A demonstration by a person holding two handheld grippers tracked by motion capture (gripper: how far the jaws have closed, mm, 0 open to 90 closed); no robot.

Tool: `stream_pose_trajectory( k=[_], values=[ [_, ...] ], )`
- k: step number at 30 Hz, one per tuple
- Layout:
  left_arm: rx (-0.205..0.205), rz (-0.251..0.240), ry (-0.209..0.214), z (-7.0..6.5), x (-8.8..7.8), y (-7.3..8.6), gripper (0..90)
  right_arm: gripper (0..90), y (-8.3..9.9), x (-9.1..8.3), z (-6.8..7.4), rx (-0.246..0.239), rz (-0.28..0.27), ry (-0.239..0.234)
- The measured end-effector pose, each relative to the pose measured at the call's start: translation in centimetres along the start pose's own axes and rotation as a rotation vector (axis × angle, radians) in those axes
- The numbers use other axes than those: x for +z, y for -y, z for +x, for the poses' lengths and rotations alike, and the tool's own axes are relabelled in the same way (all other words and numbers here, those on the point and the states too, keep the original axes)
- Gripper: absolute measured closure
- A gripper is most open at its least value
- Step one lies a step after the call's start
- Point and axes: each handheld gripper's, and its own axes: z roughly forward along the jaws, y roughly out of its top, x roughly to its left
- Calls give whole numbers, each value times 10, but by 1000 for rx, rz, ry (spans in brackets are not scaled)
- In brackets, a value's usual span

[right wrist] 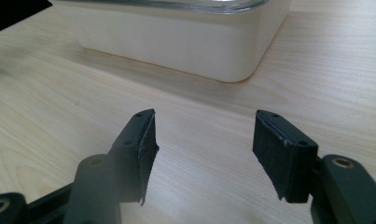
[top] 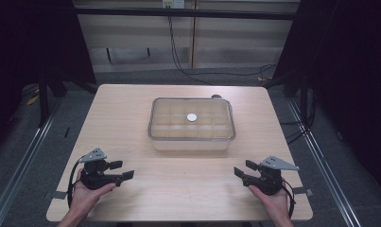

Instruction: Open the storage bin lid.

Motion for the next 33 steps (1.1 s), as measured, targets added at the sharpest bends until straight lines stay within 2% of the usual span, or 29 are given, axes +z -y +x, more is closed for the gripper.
stream_pose_trajectory(
  k=[5,7,10,13,15,18,20,22,23,27,31,33],
  values=[
    [-13,-10,-5,4,1,0,278,351,-3,2,-3,10,2,-43],
    [-22,-19,0,5,0,0,246,341,-3,2,-4,16,13,-41],
    [-17,-18,-9,3,-2,0,233,321,-4,1,-4,16,25,-48],
    [5,-22,-20,0,-3,0,235,317,-6,-1,-2,10,13,-52],
    [0,-32,-13,-1,-4,-2,247,322,-8,-2,0,-6,2,-46],
    [2,-38,-4,-1,-2,-3,280,327,-11,-3,0,2,14,-49],
    [22,-25,10,0,0,-4,336,337,-13,-3,-2,18,22,-55],
    [15,-16,22,0,3,-6,327,336,-17,-3,-4,10,29,-53],
    [-8,-23,25,0,5,-7,331,335,-19,-3,-5,7,24,-51],
    [-5,-17,5,1,8,-15,311,337,-29,-2,-7,9,40,-66],
    [16,-19,8,0,12,-24,307,335,-38,2,-6,-11,67,-77],
    [19,-20,11,0,14,-27,311,334,-43,3,-7,-15,60,-72]
  ],
)
